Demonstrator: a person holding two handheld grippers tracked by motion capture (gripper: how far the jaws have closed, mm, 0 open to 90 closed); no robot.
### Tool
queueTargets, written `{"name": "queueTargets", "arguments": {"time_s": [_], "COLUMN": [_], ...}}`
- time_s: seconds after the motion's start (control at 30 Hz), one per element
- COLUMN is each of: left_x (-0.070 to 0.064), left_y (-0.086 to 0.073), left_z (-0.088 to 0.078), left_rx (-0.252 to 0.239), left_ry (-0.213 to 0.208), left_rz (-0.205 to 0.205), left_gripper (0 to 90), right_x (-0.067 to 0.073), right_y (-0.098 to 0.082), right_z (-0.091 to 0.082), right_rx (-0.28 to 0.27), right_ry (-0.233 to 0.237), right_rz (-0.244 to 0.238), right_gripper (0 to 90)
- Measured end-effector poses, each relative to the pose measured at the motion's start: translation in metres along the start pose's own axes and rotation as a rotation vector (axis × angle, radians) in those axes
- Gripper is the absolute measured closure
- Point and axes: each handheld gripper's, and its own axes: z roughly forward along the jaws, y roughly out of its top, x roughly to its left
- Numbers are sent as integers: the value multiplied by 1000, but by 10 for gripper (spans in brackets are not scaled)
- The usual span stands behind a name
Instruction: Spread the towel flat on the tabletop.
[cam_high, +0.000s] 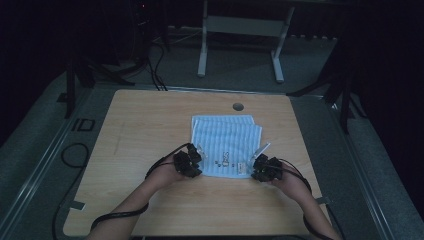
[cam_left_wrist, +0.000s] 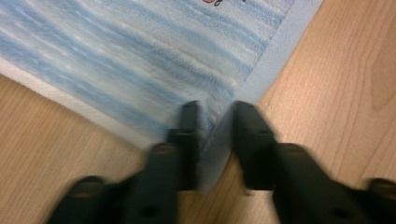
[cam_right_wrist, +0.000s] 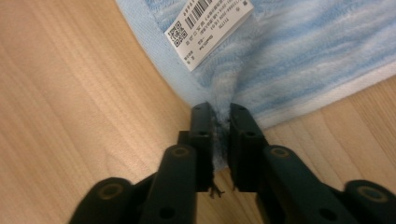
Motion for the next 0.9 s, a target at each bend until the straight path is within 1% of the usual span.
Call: {"name": "queueTargets", "arguments": {"time_s": [0.03,0.07,0.1,0.17,0.2,0.23,0.33,0.37,0.43,0.47,0.5,0.53,0.57,0.6,0.63,0.67,0.7,0.73,0.77,0.8,0.83,0.87,0.9], "left_x": [-1,-1,-2,-1,-1,0,2,2,-2,-2,-5,-9,-12,-24,-24,-24,-45,-54,-64,-73,-81,-81,-92], "left_y": [1,1,6,7,8,10,13,13,13,13,12,10,8,3,3,3,-6,-11,-16,-21,-27,-27,-34], "left_z": [1,1,1,-2,-6,-11,-31,-39,-58,-58,-68,-77,-86,-102,-102,-102,-118,-122,-124,-125,-124,-124,-122], "left_rx": [2,2,20,20,17,7,-18,-32,-64,-64,-73,-93,-98,-121,-121,-121,-129,-130,-123,-122,-123,-123,-106], "left_ry": [7,7,16,35,34,31,16,0,-19,-19,-26,-33,-33,-37,-37,-37,-57,-72,-91,-112,-142,-142,-191], "left_rz": [-4,-4,-10,-30,-42,-51,-70,-82,-85,-85,-78,-75,-60,-39,-39,-39,-2,2,17,30,26,26,36], "left_gripper": [811,838,855,860,861,861,861,860,860,859,859,859,858,858,858,858,858,857,857,856,855,851,839], "right_x": [0,0,-1,-3,-4,-4,-5,-5,-1,-1,1,4,8,18,18,25,37,45,54,62,72,72,93], "right_y": [0,0,2,3,4,5,9,10,12,12,12,11,10,4,4,1,-8,-13,-19,-25,-32,-32,-48], "right_z": [0,0,0,-2,-4,-7,-21,-27,-42,-42,-51,-59,-68,-84,-84,-92,-104,-110,-115,-119,-121,-121,-119], "right_rx": [0,0,6,9,2,-6,-35,-46,-77,-77,-98,-119,-132,-161,-161,-171,-187,-194,-200,-201,-198,-198,-163], "right_ry": [0,0,17,28,34,32,15,12,-4,-4,-9,-9,-13,-20,-20,-28,-28,-30,-27,-12,-1,-1,44], "right_rz": [0,0,8,10,11,17,7,5,-12,-12,-19,-26,-33,-60,-60,-72,-87,-104,-113,-117,-133,-133,-157], "right_gripper": [828,828,839,840,839,840,839,839,839,839,839,838,838,837,837,837,836,836,835,835,835,835,819]}}
